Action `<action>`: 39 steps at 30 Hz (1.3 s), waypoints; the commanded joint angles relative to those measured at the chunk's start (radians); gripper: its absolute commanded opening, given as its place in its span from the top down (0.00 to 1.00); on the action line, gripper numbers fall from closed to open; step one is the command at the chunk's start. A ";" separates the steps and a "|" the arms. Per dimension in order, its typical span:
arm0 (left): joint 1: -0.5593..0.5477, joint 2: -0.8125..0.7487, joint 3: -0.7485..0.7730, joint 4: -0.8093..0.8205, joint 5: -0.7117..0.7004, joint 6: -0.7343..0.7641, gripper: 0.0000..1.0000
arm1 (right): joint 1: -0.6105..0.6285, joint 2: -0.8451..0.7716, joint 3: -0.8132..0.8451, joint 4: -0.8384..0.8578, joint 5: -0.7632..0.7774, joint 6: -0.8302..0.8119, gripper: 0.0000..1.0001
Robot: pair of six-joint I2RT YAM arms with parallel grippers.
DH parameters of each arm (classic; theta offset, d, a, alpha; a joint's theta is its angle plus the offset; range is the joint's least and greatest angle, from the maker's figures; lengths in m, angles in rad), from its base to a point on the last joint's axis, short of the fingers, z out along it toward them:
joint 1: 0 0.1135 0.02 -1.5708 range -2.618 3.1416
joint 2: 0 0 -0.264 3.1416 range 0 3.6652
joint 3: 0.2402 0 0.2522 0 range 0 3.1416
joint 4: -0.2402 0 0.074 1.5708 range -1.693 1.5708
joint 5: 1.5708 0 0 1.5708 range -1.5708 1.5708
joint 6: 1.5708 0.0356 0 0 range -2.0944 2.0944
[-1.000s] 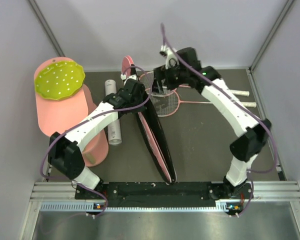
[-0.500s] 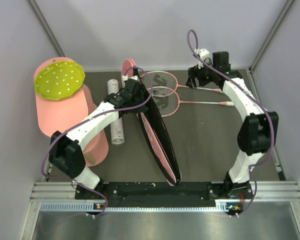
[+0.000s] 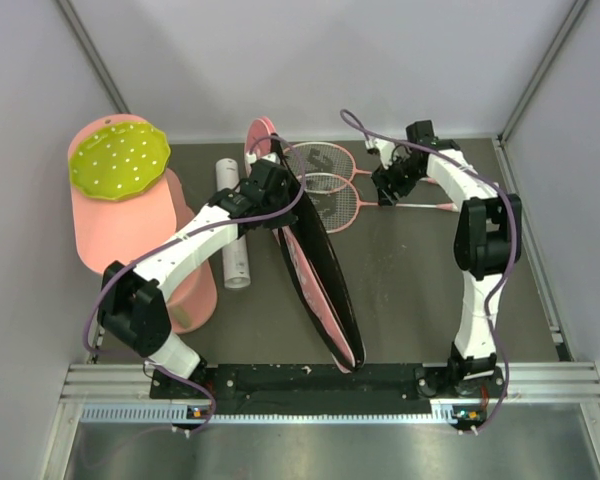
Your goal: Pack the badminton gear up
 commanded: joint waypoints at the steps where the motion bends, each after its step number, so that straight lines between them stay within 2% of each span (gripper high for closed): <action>1: 0.002 -0.005 -0.009 0.034 0.035 0.014 1.00 | -0.007 0.058 0.047 -0.033 0.046 -0.087 0.37; 11: 0.002 0.018 -0.004 0.050 0.079 0.024 1.00 | 0.023 0.141 0.047 0.010 0.122 -0.118 0.47; 17: 0.002 0.024 -0.004 0.060 0.122 0.018 1.00 | 0.063 0.132 -0.037 0.089 0.207 -0.125 0.66; 18: 0.003 0.030 -0.004 0.061 0.127 0.016 1.00 | 0.075 0.115 -0.054 0.117 0.239 -0.122 0.75; 20: 0.003 0.035 -0.003 0.060 0.142 0.011 1.00 | 0.111 0.084 -0.121 0.215 0.369 -0.122 0.83; 21: 0.002 0.039 0.000 0.057 0.145 0.010 1.00 | 0.123 0.067 -0.164 0.240 0.409 -0.122 0.93; 23: 0.002 0.040 0.002 0.055 0.154 0.004 1.00 | 0.147 0.003 -0.201 0.301 0.512 -0.097 1.00; 32: 0.006 0.032 0.008 0.122 0.219 -0.038 1.00 | 0.167 -0.308 -0.387 0.304 0.645 0.132 1.00; 36: 0.012 0.038 0.010 0.156 0.234 -0.045 1.00 | 0.194 -0.411 -0.384 0.230 0.736 0.284 1.00; 37: 0.019 0.041 0.008 0.172 0.236 -0.045 1.00 | 0.195 -0.431 -0.385 0.220 0.754 0.365 1.00; 39: 0.029 0.053 0.010 0.182 0.251 -0.047 1.00 | 0.195 -0.503 -0.385 0.171 0.718 0.433 1.00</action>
